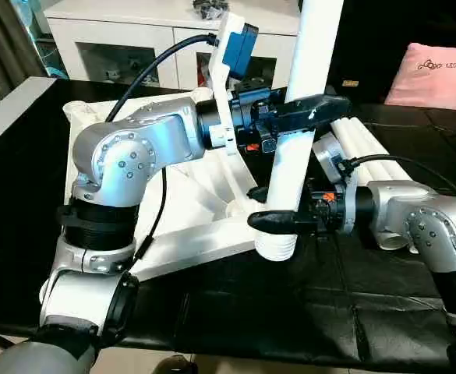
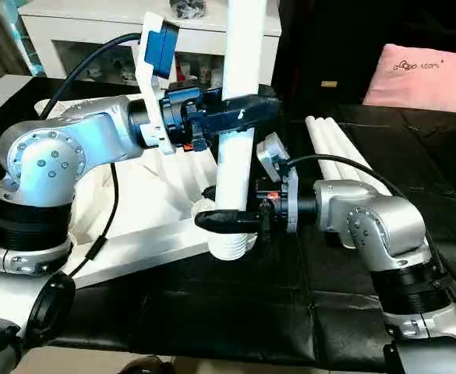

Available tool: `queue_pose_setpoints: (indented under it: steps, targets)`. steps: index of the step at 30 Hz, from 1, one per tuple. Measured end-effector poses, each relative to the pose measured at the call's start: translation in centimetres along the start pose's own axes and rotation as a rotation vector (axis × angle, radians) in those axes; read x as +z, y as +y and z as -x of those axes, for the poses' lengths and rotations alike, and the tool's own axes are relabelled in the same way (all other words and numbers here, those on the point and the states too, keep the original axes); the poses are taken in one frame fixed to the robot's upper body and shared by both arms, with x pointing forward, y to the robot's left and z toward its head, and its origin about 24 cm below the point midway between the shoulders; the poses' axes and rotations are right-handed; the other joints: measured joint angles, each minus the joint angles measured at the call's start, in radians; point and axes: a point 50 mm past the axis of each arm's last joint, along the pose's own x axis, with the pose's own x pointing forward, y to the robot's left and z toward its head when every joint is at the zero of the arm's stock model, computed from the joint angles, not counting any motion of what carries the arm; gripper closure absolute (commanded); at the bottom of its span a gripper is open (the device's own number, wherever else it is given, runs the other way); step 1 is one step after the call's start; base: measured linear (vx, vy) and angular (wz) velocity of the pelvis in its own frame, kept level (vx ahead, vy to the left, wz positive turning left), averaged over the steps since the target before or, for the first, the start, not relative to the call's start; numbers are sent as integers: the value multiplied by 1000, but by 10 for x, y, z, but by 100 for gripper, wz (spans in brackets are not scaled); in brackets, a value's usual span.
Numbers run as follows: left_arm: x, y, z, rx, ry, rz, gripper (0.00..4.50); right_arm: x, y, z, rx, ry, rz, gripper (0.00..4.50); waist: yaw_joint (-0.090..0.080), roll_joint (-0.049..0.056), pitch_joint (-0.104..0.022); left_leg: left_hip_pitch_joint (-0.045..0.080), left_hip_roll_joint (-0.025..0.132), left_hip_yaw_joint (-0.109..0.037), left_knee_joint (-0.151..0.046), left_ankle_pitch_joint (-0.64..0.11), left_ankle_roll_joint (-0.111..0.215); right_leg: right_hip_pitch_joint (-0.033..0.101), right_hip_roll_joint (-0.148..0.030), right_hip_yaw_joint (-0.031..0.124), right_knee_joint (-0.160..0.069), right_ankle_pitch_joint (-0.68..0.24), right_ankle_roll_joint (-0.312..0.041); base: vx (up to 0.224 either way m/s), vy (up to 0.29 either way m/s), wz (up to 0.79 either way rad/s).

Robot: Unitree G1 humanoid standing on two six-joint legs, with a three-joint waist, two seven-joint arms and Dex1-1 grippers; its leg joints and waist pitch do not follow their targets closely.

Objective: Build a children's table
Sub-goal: Pick table leg

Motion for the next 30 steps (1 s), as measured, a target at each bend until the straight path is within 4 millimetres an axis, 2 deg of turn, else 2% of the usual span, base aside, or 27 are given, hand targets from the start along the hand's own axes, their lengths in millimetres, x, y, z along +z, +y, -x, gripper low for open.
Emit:
queue_pose_setpoints:
  steps: [2,4,9,10,17,19,22,25,30]
  targets:
    - [0,0,1,4,2,-2,271,0,0,0,3,1,0,142,0,0,0,0,0,0,0,0,0,0,0,0,0,0,0,0,0,0]
    - [0,1,1,4,7,-5,271,0,0,-1,5,4,0,174,0,0,0,0,0,0,0,0,0,0,0,0,1,0,0,0,0,0]
    - [0,1,2,4,17,-9,271,-2,1,-1,24,14,-1,202,0,0,0,0,0,0,0,0,0,0,0,0,1,0,0,0,0,0]
    - [0,1,2,4,18,-9,271,-2,1,-1,24,15,1,224,0,0,0,0,0,0,0,0,0,0,0,0,1,0,0,0,0,0]
    - [0,1,3,2,21,-10,271,-2,2,-3,16,9,42,240,1,0,0,0,0,0,1,0,0,0,0,0,1,0,0,0,0,0]
    - [0,1,4,2,24,-12,271,-3,2,-5,13,0,43,190,0,0,0,0,0,0,1,0,0,0,0,0,1,0,0,0,0,0]
    - [-1,0,3,-11,31,-14,272,-4,2,-4,6,0,35,156,2,0,0,0,0,0,1,0,0,0,0,0,1,0,0,0,0,0]
    - [-1,0,3,-15,32,-14,272,-6,2,-3,6,-11,24,138,4,0,0,0,0,0,1,0,0,0,0,0,1,0,0,0,0,0]
    - [-1,0,3,-21,32,-14,272,-5,2,0,1,-22,24,136,8,0,0,0,0,0,1,0,0,0,0,0,1,0,0,0,0,0]
